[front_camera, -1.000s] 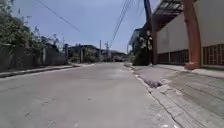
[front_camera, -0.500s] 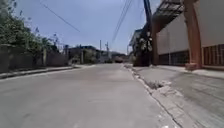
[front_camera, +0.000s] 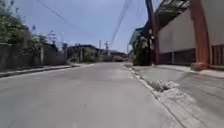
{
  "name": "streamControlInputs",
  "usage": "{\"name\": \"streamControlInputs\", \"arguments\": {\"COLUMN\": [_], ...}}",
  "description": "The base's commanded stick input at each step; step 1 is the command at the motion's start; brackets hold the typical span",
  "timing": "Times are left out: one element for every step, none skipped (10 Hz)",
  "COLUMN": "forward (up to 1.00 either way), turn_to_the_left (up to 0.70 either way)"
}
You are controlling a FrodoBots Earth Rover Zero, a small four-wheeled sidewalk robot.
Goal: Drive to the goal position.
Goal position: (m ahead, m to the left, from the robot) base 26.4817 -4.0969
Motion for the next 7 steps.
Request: {"name": "streamControlInputs", "arguments": {"forward": [1.0, 1.0, 1.0, 1.0, 1.0, 1.0, 1.0], "turn_to_the_left": [0.0, 0.0, 0.0, 0.0, 0.0, 0.0, 0.0]}}
